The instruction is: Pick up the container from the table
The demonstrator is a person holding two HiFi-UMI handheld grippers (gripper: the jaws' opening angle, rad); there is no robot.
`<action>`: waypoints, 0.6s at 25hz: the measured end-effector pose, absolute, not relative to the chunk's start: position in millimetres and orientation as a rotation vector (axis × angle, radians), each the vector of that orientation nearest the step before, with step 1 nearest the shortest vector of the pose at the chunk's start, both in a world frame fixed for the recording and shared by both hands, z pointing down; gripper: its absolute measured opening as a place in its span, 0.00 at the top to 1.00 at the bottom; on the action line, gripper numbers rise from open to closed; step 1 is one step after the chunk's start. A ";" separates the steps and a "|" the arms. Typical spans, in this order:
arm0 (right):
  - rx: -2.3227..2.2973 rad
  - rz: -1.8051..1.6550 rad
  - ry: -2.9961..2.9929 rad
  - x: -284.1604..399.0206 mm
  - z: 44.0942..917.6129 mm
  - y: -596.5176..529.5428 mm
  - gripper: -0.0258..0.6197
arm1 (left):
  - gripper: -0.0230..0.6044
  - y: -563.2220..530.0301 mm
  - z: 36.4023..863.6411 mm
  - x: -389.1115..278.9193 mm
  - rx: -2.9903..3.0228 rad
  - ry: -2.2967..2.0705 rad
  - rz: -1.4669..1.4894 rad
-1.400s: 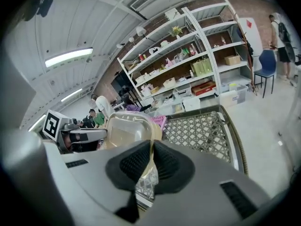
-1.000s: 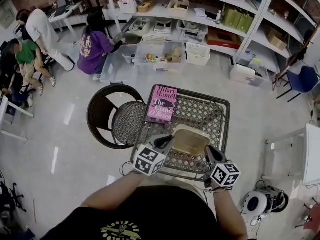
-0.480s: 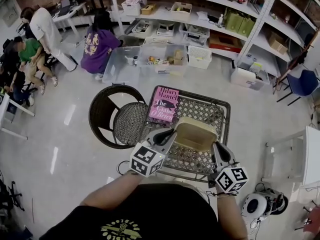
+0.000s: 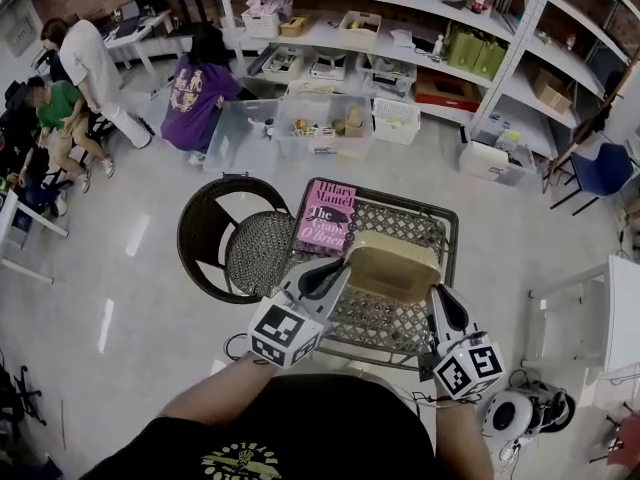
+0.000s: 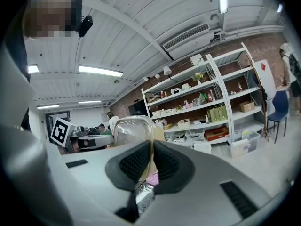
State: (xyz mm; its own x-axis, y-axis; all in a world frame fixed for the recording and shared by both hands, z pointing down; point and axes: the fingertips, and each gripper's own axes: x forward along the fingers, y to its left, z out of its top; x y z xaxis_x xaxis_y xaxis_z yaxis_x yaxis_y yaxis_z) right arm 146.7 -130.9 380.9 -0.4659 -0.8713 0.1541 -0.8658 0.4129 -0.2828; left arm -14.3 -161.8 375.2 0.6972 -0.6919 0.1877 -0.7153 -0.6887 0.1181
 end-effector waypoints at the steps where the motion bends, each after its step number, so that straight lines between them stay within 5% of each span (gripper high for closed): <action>1: -1.610 -0.487 2.631 145.5 375.6 -129.7 0.92 | 0.91 -160.4 372.0 -15.3 2.726 -1.139 0.182; 15: -1.517 -0.340 2.587 135.1 307.0 -129.3 0.92 | 0.91 -162.3 304.3 -26.8 2.802 -1.164 0.031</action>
State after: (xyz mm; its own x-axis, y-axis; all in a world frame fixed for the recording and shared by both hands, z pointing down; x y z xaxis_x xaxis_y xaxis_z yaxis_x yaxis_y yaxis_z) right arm 135.1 -129.3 307.0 -0.4892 -0.8722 0.0076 -0.8445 0.4714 -0.2541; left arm -26.8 -162.3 304.3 0.7065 -0.7052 0.0596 -0.7074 -0.7010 0.0908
